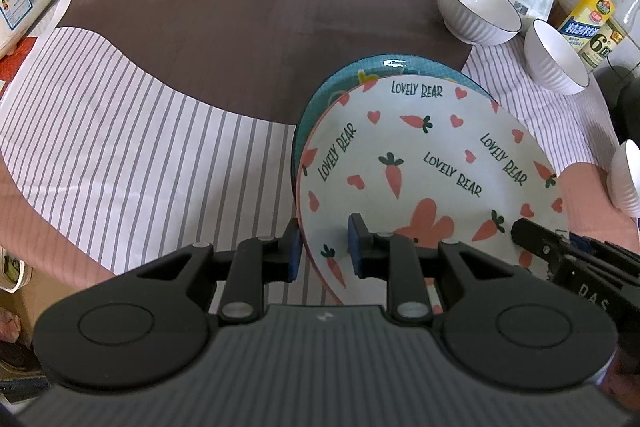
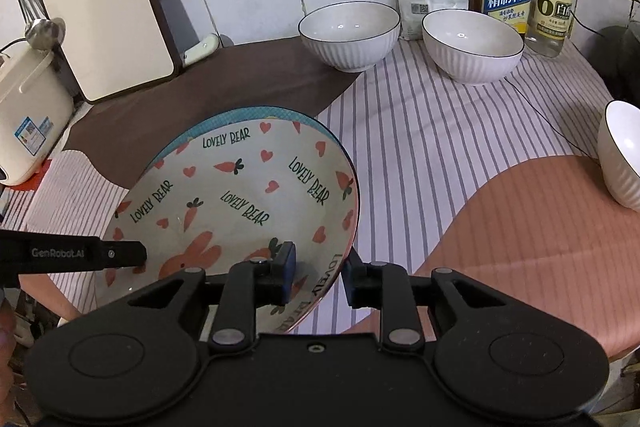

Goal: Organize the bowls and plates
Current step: 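Lower the pink bunny plate onto the blue plate and open the left gripper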

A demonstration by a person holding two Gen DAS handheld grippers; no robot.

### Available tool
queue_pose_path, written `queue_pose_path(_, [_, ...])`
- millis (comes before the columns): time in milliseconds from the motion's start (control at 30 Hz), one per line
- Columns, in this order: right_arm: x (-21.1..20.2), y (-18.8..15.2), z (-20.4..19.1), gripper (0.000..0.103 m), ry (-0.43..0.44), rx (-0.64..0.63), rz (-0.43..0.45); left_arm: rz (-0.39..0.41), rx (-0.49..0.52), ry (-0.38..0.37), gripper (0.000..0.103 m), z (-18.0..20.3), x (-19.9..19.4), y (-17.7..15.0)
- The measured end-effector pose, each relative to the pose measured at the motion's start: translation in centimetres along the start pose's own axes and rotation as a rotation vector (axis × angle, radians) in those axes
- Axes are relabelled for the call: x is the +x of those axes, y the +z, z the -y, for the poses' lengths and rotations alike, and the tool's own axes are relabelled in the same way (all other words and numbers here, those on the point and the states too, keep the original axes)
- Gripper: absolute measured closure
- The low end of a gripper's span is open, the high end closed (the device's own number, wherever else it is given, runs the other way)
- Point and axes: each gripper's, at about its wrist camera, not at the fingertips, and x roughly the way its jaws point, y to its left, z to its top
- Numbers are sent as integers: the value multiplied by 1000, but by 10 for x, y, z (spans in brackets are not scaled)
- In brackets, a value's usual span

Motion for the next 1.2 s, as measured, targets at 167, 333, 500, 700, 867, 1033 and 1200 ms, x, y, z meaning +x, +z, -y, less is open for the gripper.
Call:
queue_pose_path(167, [2,-1,-1,73,-6,-4,11,4,9,18,80,3,0,0])
queue_pose_path(333, [6,-2,-4,70,-39,-39,38,-9,5,54,79,9,1,2])
queue_pose_path(500, [11,-3,-8,70,-78,-85,70,-19,6,89,79,13,4,5])
queue_pose_path(700, [15,-3,-4,70,-83,-67,79,17,66,124,79,21,6,-2])
queue_pose_path(867, [18,-4,0,70,-65,-59,100,22,75,108,79,18,4,-2])
queue_pose_path(1033, [7,-10,10,70,-23,-73,122,-7,93,79,79,17,-1,-4])
queue_pose_path(1200, [-31,-7,27,70,-46,-110,197,-2,151,95,79,31,-20,-15])
